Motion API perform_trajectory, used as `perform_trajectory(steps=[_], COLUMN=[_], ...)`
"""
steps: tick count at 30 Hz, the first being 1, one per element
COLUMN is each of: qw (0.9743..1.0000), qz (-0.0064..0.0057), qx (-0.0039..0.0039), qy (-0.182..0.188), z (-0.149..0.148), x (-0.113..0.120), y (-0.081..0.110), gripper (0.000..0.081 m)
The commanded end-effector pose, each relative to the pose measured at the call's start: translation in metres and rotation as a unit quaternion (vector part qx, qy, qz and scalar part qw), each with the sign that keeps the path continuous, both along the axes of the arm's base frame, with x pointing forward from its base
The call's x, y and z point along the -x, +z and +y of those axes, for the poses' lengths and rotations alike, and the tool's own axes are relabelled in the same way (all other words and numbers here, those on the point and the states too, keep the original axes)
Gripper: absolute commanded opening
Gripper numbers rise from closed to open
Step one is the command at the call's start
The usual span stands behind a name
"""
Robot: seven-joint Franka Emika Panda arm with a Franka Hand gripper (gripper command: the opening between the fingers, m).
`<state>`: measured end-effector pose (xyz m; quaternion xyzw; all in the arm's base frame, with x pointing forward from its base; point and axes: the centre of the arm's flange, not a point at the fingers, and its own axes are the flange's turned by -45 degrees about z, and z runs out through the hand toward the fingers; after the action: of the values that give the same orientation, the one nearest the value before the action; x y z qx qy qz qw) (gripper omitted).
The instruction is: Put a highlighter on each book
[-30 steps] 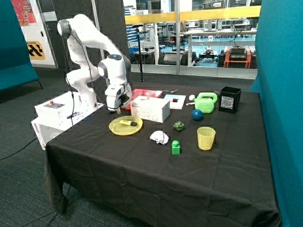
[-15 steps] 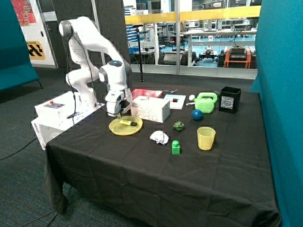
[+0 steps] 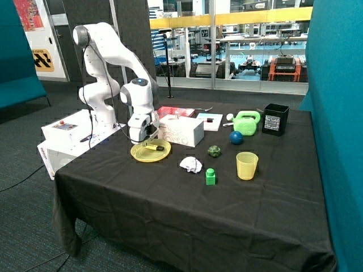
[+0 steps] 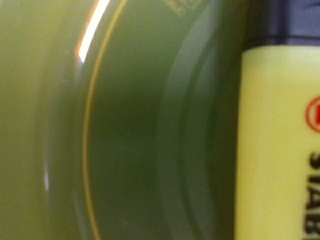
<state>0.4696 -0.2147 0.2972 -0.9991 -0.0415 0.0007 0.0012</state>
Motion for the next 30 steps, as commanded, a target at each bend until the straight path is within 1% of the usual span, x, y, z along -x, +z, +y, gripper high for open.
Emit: perform_trajectory(steps=[1, 12, 20, 30], qw=[1.0, 0.9997, 0.9989, 0.9983], qz=[-0.0008, -0.0008, -0.0007, -0.0007], qx=[0.00113, 0.00115, 0.00116, 0.00117], qy=[-0.004, -0.024, -0.048, -0.058], z=[0.0033, 0.0039, 0.0009, 0.0007], x=[-0.0007, -0.004, -0.0036, -0.0004], y=[-0.0111, -0.0144, -0.0151, -0.0206], gripper=[0.0432, 0.0424, 0.0414, 0.0409])
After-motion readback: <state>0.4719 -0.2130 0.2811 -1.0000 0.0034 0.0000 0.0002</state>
